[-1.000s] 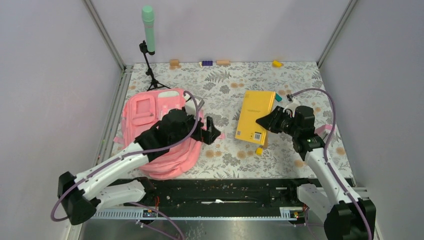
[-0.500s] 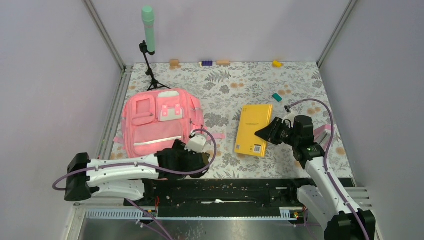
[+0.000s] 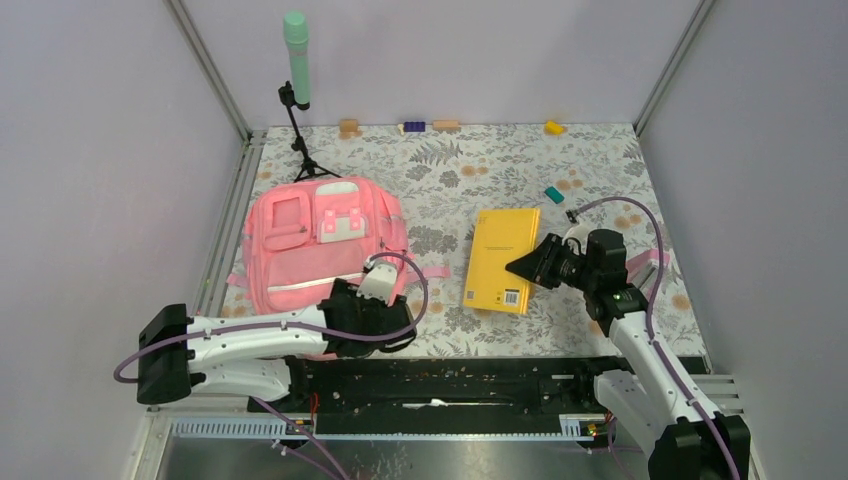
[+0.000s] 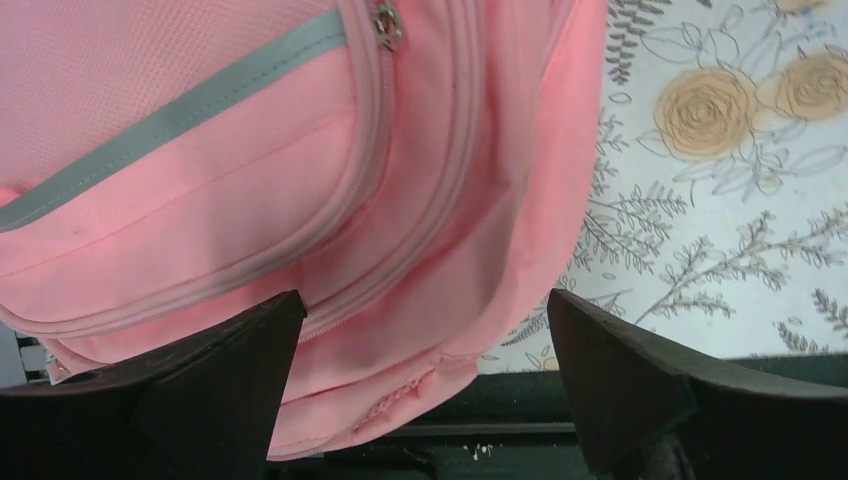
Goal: Pack the student bag
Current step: Pick up the book from the center of the board, then place the book in the student bag.
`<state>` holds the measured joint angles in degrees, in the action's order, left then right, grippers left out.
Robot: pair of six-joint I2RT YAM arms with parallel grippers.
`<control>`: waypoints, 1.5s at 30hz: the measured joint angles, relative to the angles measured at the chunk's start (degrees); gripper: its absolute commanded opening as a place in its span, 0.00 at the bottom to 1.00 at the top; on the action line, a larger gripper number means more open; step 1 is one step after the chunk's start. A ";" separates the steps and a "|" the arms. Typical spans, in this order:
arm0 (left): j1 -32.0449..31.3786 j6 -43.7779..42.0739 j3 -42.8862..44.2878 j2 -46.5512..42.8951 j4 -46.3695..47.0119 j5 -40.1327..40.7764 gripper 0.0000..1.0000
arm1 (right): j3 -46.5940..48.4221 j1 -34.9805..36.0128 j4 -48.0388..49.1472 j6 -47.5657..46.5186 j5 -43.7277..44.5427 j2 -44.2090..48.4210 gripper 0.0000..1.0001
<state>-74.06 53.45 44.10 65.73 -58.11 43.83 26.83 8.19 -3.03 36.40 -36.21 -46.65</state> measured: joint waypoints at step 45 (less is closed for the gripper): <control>30.51 -49.81 26.10 -0.59 14.12 -37.44 0.00 | 1.64 16.33 12.48 14.62 -13.00 -7.41 0.00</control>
<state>-43.55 3.64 70.19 65.14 -43.99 6.39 28.47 24.51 9.45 51.03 -49.21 -54.06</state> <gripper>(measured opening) 0.045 0.258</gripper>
